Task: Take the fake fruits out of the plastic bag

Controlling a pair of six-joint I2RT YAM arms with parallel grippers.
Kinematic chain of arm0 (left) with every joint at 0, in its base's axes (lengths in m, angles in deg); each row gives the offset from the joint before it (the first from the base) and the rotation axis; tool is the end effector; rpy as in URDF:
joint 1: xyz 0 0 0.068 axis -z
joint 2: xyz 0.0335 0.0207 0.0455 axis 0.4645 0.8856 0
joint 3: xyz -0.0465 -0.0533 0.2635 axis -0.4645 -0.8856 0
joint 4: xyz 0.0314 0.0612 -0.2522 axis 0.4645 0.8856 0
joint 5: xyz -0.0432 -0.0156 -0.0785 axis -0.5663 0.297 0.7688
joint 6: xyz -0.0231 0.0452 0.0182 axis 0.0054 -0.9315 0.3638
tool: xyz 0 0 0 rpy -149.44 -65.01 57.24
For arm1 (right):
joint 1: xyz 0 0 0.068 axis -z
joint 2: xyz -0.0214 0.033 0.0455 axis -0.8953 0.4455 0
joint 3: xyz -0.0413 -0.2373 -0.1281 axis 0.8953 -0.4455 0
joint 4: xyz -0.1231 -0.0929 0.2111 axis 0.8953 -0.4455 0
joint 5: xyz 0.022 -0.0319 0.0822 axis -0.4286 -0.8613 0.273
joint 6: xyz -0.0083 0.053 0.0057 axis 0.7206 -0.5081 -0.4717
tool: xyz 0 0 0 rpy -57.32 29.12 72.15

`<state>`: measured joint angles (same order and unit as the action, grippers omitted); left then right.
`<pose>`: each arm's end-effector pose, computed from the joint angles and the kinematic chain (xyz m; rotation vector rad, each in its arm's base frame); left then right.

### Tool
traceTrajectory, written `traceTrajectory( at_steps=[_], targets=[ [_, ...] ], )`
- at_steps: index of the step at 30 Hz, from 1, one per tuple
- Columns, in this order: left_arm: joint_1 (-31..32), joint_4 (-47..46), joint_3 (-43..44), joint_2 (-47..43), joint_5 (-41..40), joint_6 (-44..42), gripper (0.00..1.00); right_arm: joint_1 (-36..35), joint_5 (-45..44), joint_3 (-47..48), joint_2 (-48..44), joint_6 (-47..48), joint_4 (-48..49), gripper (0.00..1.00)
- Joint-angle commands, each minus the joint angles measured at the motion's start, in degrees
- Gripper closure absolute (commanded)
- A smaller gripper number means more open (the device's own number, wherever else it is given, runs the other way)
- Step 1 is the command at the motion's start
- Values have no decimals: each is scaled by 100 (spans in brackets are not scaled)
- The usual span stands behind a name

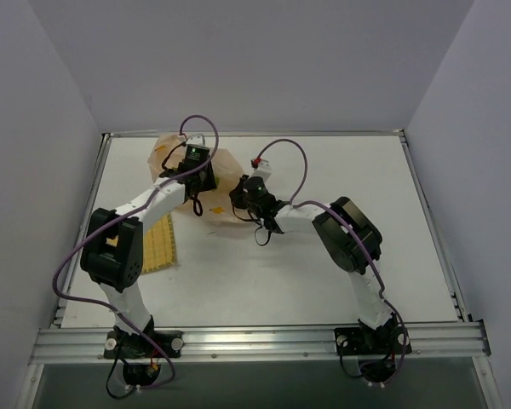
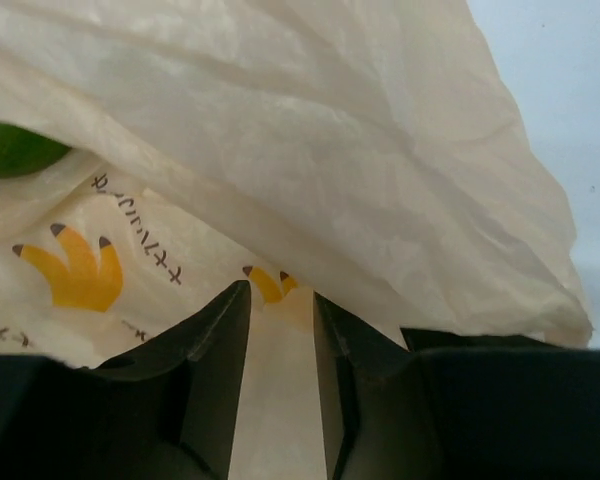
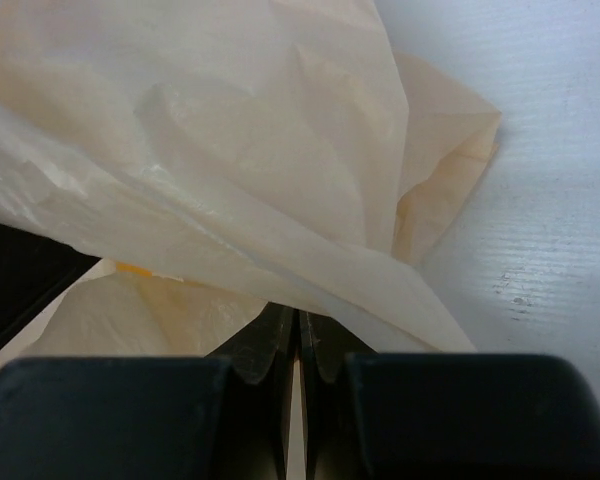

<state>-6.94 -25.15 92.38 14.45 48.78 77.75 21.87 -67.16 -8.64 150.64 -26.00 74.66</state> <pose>0.3789 -0.1391 0.2533 -0.2449 2.2254 -0.3609 0.3535 0.3093 0.1698 0.0843 1.8505 0.9429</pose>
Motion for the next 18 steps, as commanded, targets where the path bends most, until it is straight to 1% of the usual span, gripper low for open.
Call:
traceTrajectory(
  at_steps=[1,2,4,5,8,10,14,15,18],
  targets=[
    [19,-346,620,220,-207,-200,68,1,-16,-55,-200,131,338,100],
    [10,-373,682,308,-207,-261,61,1,-7,-73,-226,157,347,100],
    [19,-399,883,528,-137,-341,52,19,46,-90,-244,192,365,100],
    [19,-426,954,616,-102,-376,44,10,55,-91,-253,210,365,100],
    [19,-251,1278,898,-171,-516,34,27,116,-91,-253,236,382,100],
    [10,-189,1376,1064,-250,-587,33,54,151,-99,-253,245,409,100],
    [-43,-92,1526,1320,-110,-596,29,80,248,-55,-218,263,426,100],
    [-43,-83,1552,1364,-101,-596,27,89,266,-38,-209,263,435,100],
    [-52,-66,1605,1531,-101,-579,25,98,309,-29,-183,263,461,100]
  ],
)
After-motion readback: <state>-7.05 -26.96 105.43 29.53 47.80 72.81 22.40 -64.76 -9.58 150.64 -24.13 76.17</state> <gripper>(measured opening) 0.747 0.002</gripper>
